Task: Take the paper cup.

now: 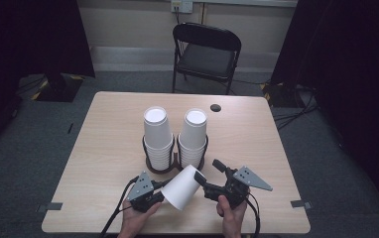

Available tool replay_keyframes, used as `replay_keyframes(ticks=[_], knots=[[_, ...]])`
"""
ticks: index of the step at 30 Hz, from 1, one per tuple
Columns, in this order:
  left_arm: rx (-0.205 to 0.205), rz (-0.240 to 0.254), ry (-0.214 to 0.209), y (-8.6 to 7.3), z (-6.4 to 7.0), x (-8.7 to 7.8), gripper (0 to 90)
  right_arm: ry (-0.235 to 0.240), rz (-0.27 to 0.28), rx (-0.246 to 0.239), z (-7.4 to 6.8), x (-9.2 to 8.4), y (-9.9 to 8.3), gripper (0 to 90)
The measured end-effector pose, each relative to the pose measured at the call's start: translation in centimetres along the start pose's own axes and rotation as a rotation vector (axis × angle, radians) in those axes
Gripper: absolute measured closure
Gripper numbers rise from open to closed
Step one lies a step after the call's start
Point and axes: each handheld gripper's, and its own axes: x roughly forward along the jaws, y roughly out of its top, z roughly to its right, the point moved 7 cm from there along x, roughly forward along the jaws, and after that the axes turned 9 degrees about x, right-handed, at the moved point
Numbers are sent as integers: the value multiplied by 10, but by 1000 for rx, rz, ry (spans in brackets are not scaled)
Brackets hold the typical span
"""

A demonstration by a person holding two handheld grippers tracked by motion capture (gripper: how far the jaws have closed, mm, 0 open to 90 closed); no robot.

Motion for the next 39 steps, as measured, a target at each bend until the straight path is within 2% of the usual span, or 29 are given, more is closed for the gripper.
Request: replay_keyframes(ticks=[3, 8, 14, 17, 19, 24, 27, 31, 33, 36, 39], knots=[[-2, -19, 0, -2, -3, -3, 842, 0, -3, -12, 2, -2, -1, 132], [-48, -11, 1, -6, -10, -9, 842, -8, -22, -18, 5, -3, -4, 132], [-49, -32, 10, -5, -15, -14, 843, 1, -37, -28, 7, -6, -11, 128], [-33, -51, 24, -2, -19, -17, 843, 12, -54, -45, 6, -7, -14, 127], [-23, -58, 19, 1, -20, -18, 844, 1, -54, -56, 7, -8, -15, 127], [-3, -100, -2, 8, -21, -18, 844, 35, -57, -85, 4, -11, -17, 127], [2, -122, -5, 11, -21, -18, 844, 29, -54, -105, 4, -12, -18, 128], [25, -148, -28, 14, -18, -15, 844, 80, -50, -122, 3, -14, -20, 129], [35, -168, -44, 15, -17, -14, 844, 80, -52, -143, 3, -15, -21, 129], [42, -190, -67, 17, -16, -11, 842, 55, -47, -183, 4, -14, -23, 128], [55, -216, -75, 19, -16, -9, 843, 58, -56, -218, 2, -14, -26, 128]])
